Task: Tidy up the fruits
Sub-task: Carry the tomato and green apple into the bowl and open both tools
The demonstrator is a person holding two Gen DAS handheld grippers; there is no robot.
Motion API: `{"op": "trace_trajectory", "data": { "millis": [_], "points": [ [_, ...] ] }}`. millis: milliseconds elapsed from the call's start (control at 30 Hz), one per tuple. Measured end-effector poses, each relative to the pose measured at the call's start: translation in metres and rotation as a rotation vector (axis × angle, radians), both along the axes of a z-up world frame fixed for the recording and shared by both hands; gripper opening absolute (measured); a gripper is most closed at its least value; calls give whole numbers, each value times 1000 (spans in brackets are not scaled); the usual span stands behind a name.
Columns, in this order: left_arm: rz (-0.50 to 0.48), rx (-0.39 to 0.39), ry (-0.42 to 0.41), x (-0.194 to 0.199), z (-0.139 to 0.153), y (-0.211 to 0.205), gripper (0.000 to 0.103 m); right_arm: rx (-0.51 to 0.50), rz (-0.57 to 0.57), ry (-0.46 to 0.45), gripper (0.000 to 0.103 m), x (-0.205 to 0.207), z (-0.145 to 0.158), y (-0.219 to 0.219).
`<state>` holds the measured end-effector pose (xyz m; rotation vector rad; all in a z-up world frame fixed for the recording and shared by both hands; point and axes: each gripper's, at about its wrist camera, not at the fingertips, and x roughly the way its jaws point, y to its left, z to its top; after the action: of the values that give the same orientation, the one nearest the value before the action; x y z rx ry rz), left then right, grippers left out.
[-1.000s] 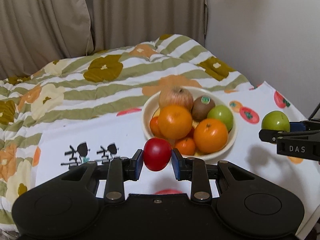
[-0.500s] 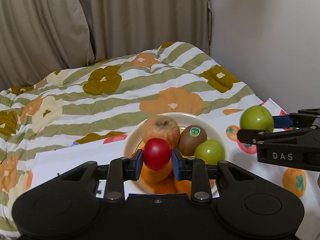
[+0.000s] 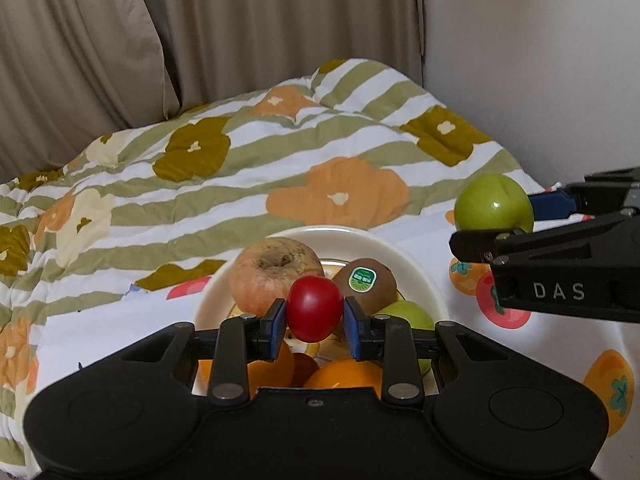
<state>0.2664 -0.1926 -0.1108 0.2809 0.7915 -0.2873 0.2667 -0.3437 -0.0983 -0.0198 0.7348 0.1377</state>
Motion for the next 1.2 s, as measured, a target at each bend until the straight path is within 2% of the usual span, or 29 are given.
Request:
{"op": "trace_trajectory", "data": {
  "millis": [133,167,233,267,300,367,900,1200],
  "points": [
    [11,16,6,2,-4,-5,34,3,20,6,69,8,-4,0],
    [14,22,4,2,-4,-5,38,2,26,5,69,10,-5,0],
    [16,23,-4,3,-2,-5,49,4,38,4,69,14,-5,1],
    [15,20,-9,2,-1,-4,58,5,43,4,69,17,-5,2],
    [16,20,-16,1,1,-3,72,5,49,3,69,19,-5,3],
    [21,16,-35,-2,5,-1,81,7,61,2,69,24,-4,5],
    [164,-39,-50,-15,16,40,83,-13,240,-27,69,67,-19,39],
    [225,-40,-24,-23,11,54,83,3,269,-23,69,82,-35,44]
  ]
}}
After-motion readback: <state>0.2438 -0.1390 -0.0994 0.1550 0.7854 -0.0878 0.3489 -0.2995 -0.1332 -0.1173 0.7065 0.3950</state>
